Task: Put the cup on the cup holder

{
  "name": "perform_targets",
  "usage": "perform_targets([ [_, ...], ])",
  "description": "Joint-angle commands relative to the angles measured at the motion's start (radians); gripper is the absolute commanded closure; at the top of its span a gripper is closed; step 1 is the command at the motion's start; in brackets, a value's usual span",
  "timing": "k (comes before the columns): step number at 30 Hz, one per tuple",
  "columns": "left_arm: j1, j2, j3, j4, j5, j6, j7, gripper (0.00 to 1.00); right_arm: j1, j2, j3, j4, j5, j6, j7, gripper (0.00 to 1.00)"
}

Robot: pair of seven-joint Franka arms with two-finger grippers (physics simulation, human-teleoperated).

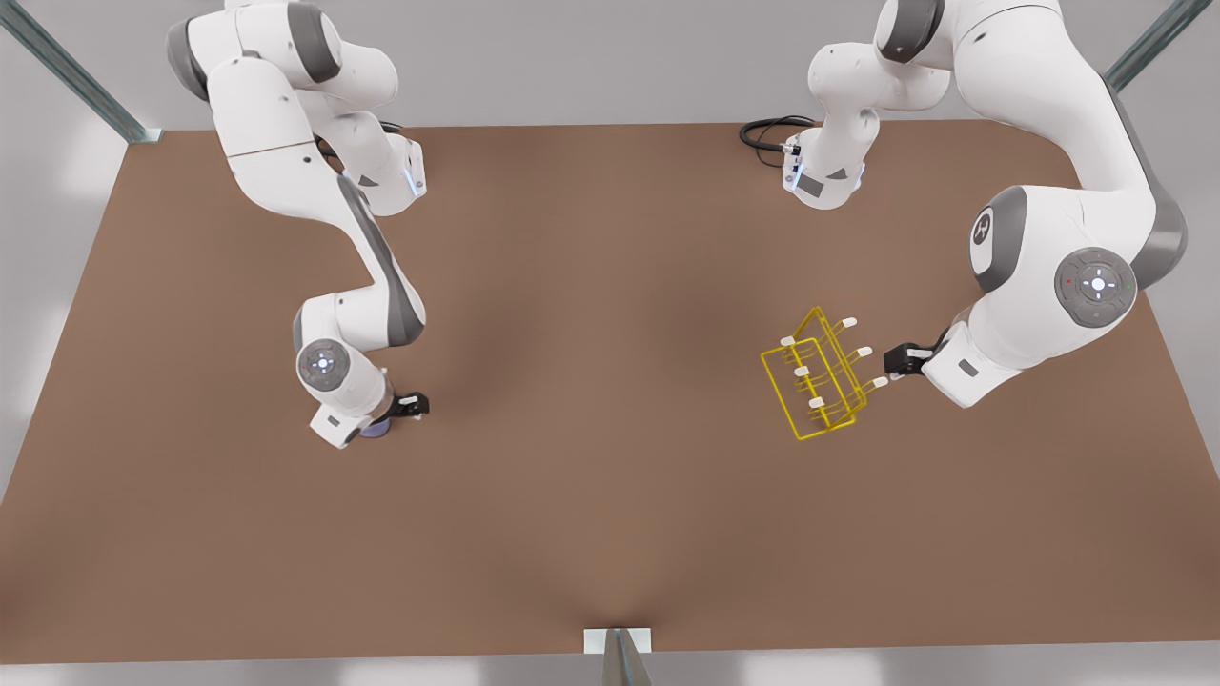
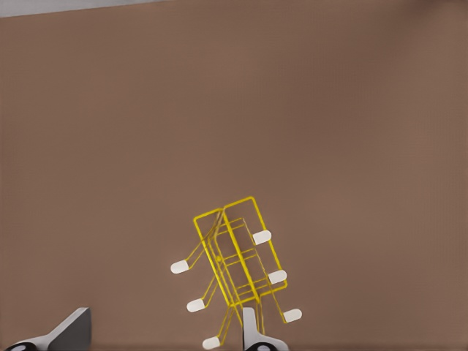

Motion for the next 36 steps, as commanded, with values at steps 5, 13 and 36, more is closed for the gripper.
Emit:
perform_targets([
  [5,0.000,-0.002,0.000,0.000,0.001,0.000,-0.003,0.00,0.000,-0.039,-0.002,-0.057,0.013,0.019,0.062,0.00],
  [13,0.000,-0.002,0.000,0.000,0.004,0.000,-0.003,0.00,-0.007,-0.019,-0.005,-0.062,-0.005,0.052,0.042,0.03],
  [36,0.002,0.015,0.000,0.000,-0.004,0.006,-0.003,0.00,-0.023,-0.083,0.008,-0.114,-0.005,0.035,-0.051,0.79],
])
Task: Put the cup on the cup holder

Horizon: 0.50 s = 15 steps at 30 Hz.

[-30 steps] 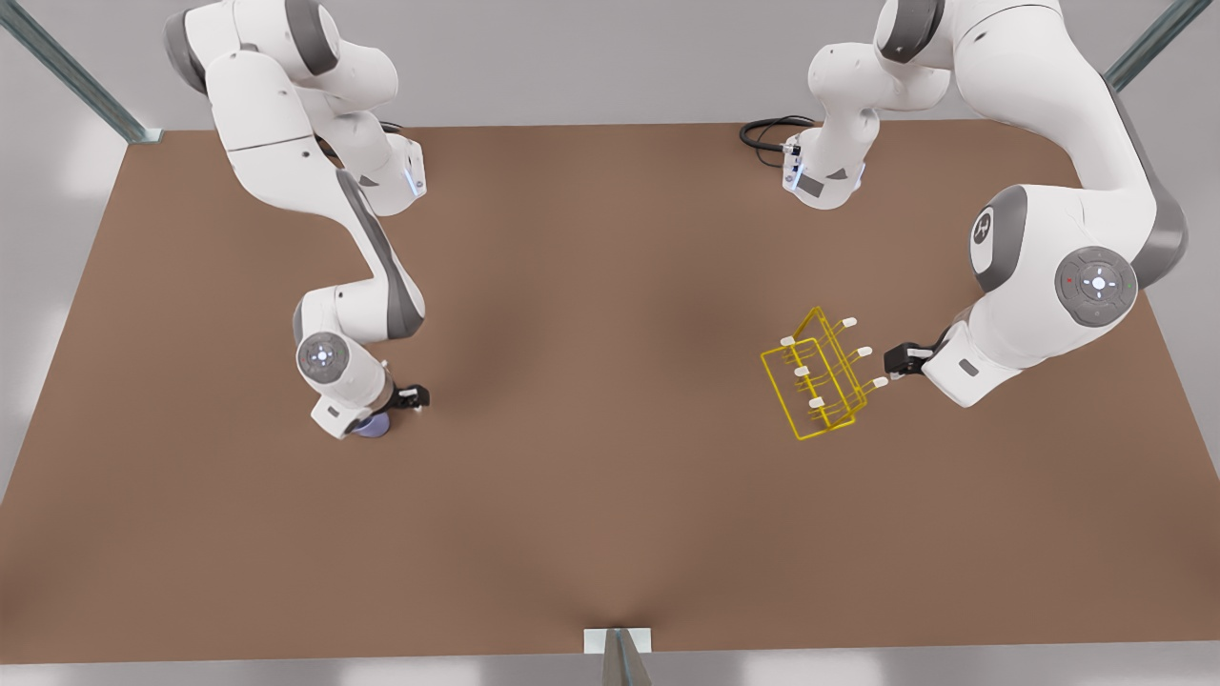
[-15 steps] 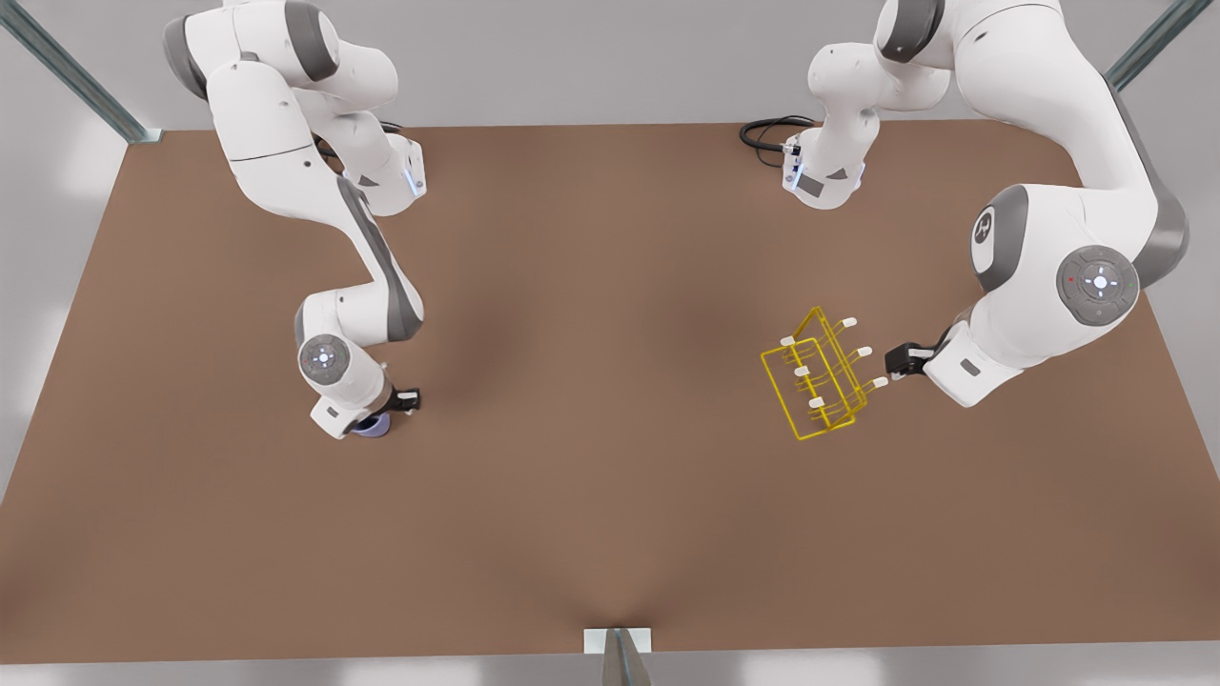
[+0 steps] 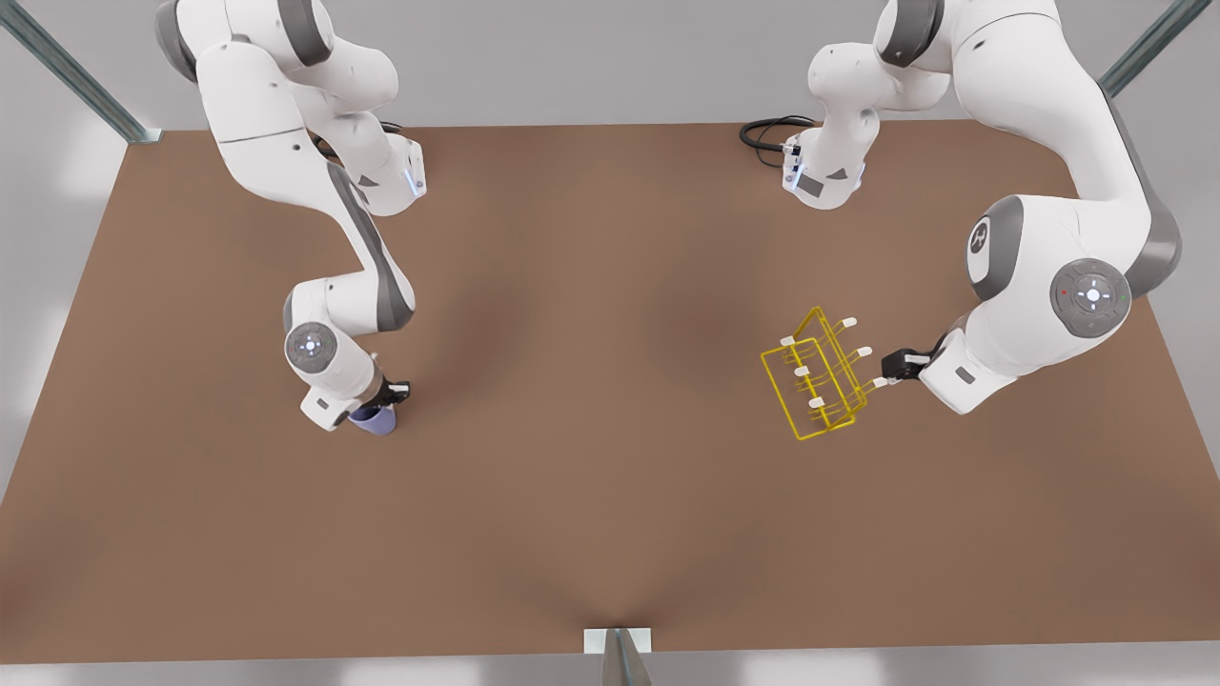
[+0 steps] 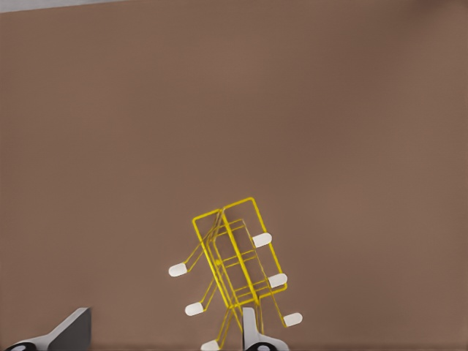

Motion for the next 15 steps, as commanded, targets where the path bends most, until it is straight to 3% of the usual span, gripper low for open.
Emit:
perform_targets([
  [1,0.001,-0.002,0.000,0.000,0.000,-0.001,0.001,0.00,0.008,-0.012,0.011,0.013,0.000,-0.016,-0.054,0.79],
  [6,-0.001,-0.004,0.000,0.000,0.000,-0.002,0.001,0.00,0.005,0.036,0.148,0.131,0.124,0.023,-0.108,0.79],
  [8,-0.002,-0.004,0.002,0.000,0.001,-0.002,-0.002,0.00,0.008,0.071,0.164,0.159,0.387,0.093,-0.330,0.79],
  [10,-0.002,-0.004,0.000,0.002,0.000,-0.002,-0.022,0.00,0.007,0.100,0.237,0.199,0.654,0.119,-0.526,0.79],
  [13,-0.002,-0.004,0.000,0.002,0.000,-0.002,-0.024,0.00,-0.007,0.232,0.417,0.338,1.034,0.230,-0.750,0.79],
  [15,-0.002,-0.002,0.002,0.002,0.000,-0.002,-0.025,0.00,-0.012,0.361,0.492,0.464,1.198,0.247,-0.939,0.79],
])
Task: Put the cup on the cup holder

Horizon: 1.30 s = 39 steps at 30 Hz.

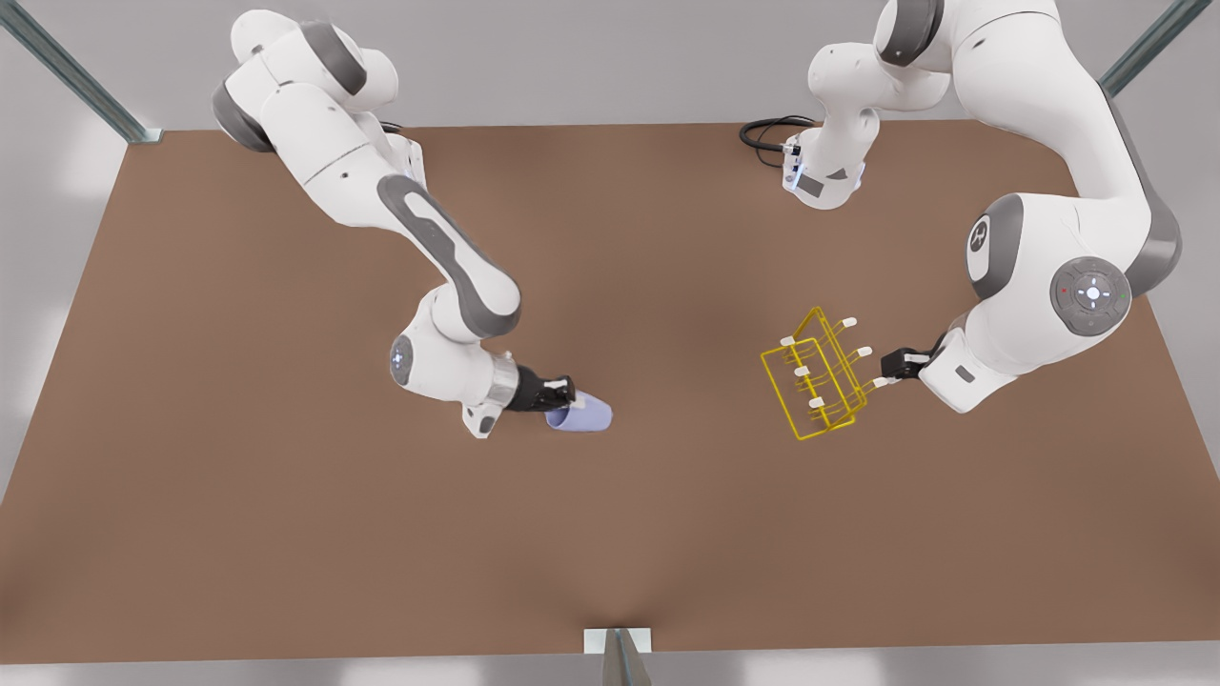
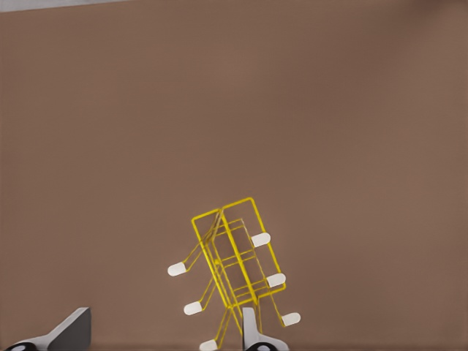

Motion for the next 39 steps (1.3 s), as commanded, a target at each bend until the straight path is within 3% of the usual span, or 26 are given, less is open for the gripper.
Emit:
perform_targets([
  [1,0.000,0.000,0.000,-0.001,0.000,0.001,-0.018,0.00,-0.024,0.146,0.110,0.147,0.288,0.094,-0.716,0.79],
  [3,0.000,0.005,0.000,-0.001,0.000,0.001,-0.018,0.00,-0.064,0.299,0.262,0.266,0.298,0.097,-0.779,0.79],
  [5,-0.002,0.007,0.000,-0.001,0.000,0.001,-0.018,0.00,-0.072,0.375,0.326,0.292,0.301,0.096,-0.882,0.79],
  [13,-0.005,0.014,0.000,-0.001,-0.003,0.002,-0.022,0.00,-0.032,0.451,0.296,0.278,0.488,0.084,-1.117,0.79],
  [19,-0.006,0.017,0.000,-0.001,-0.003,0.002,-0.024,0.00,-0.090,0.591,0.327,0.316,0.466,-0.044,-1.242,0.79],
  [24,-0.006,0.020,0.000,-0.001,-0.003,0.001,-0.024,0.00,-0.066,0.585,0.336,0.323,0.466,0.001,-1.233,0.78],
  [25,-0.006,0.020,0.000,-0.001,-0.003,0.001,-0.024,0.00,-0.063,0.589,0.336,0.323,0.465,0.001,-1.233,0.74],
  [26,-0.006,0.020,0.000,-0.001,-0.003,0.001,-0.024,0.00,-0.067,0.589,0.334,0.323,0.465,-0.001,-1.229,0.52],
  [27,-0.006,0.020,0.000,-0.001,-0.003,0.001,-0.024,0.00,-0.064,0.591,0.334,0.323,0.466,-0.001,-1.227,0.36],
  [29,-0.006,0.022,0.000,-0.001,-0.003,0.002,-0.024,0.00,-0.064,0.602,0.334,0.315,0.468,-0.004,-1.230,0.24],
  [39,-0.006,0.027,0.000,0.001,-0.003,0.002,-0.024,0.00,-0.115,0.545,0.320,0.235,0.473,-0.016,-1.228,0.25],
])
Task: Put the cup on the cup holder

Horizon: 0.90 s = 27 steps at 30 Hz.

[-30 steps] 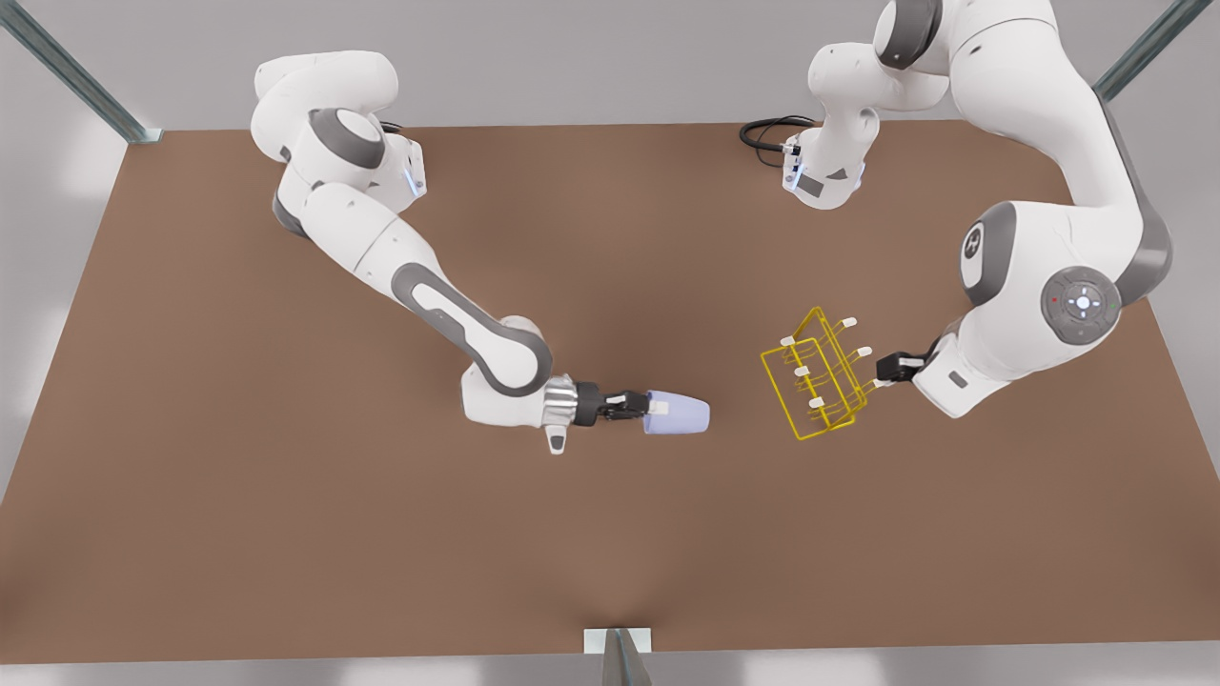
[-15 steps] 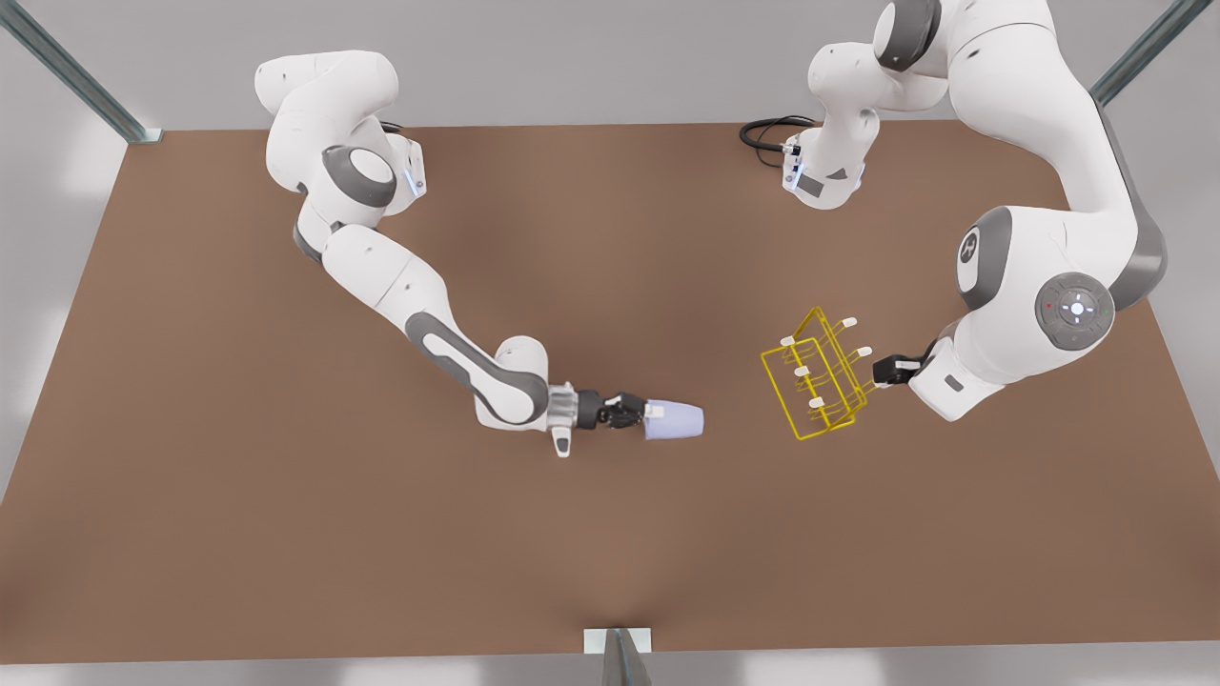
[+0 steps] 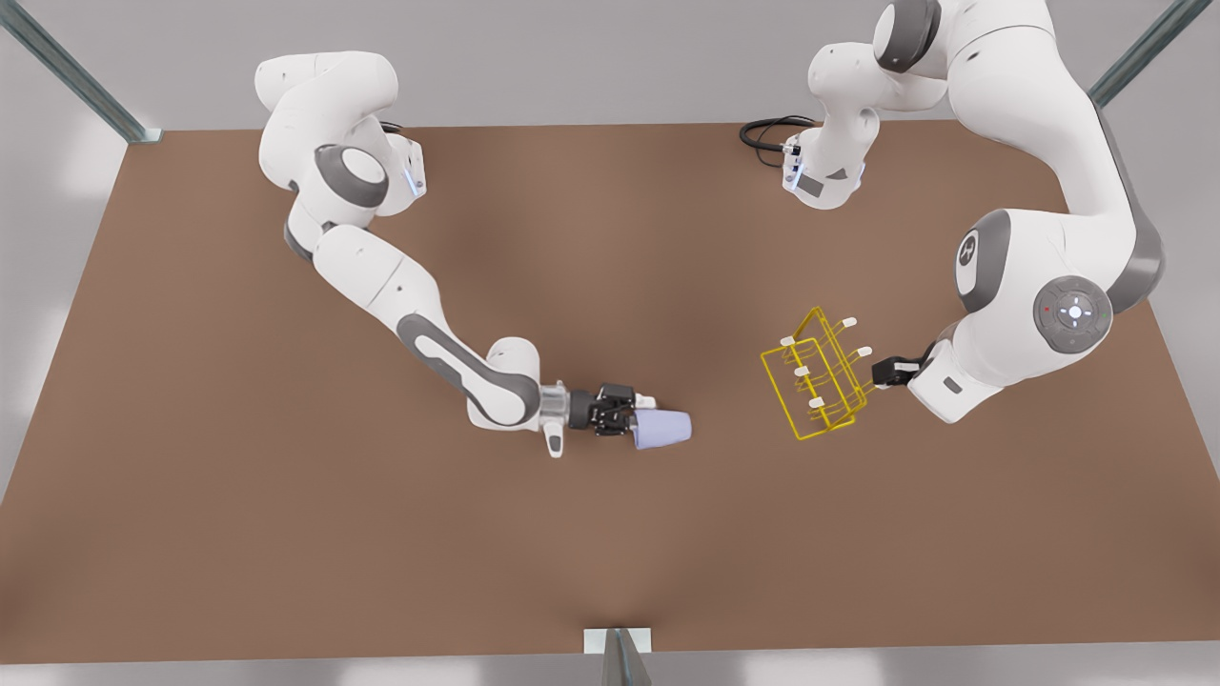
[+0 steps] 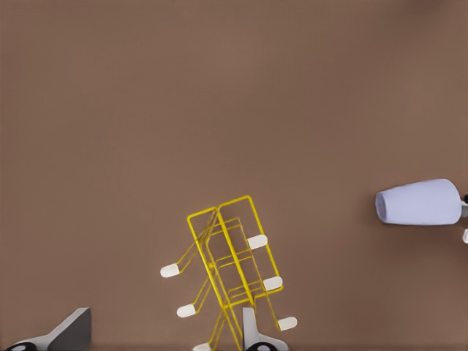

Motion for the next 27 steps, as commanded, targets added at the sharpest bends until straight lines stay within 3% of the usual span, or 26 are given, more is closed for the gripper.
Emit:
perform_targets([
  [1,0.000,-0.001,0.000,0.000,0.001,0.000,-0.003,0.00,-0.009,-0.029,-0.015,-0.043,0.002,-0.006,-0.175,0.25],
  [10,-0.104,0.002,-0.015,0.004,-0.065,0.001,-0.313,0.00,-0.076,-0.155,-0.046,-0.247,-0.003,-0.009,-0.178,0.25],
  [13,-0.123,0.022,-0.015,0.000,-0.236,0.147,-0.693,0.00,-0.112,-0.247,-0.046,-0.359,0.000,-0.009,-0.182,0.25],
  [20,-0.187,0.139,-0.021,-0.004,-0.260,0.526,-1.479,0.00,-0.267,-0.436,-0.047,-0.614,-0.012,-0.007,-0.191,0.25],
  [22,-0.198,0.159,-0.021,-0.050,-0.260,0.635,-1.669,0.00,-0.274,-0.696,-0.073,-0.710,-0.017,-0.007,-0.063,0.25],
  [23,-0.213,0.140,-0.020,-0.115,-0.252,0.696,-1.729,0.00,-0.251,-0.830,-0.136,-0.767,-0.061,-0.023,0.034,0.25],
  [24,-0.215,0.140,-0.017,-0.127,-0.248,0.696,-1.787,0.00,-0.213,-0.919,-0.322,-0.786,-0.242,-0.219,0.190,0.24],
  [26,-0.256,0.097,0.002,-0.228,-0.236,0.756,-1.970,0.00,-0.213,-0.980,-0.627,-0.660,-0.817,-0.538,0.479,0.22],
  [27,-0.265,0.093,0.003,-0.271,-0.234,0.790,-2.010,0.00,-0.198,-0.982,-0.699,-0.505,-1.105,-0.676,0.653,0.22],
])
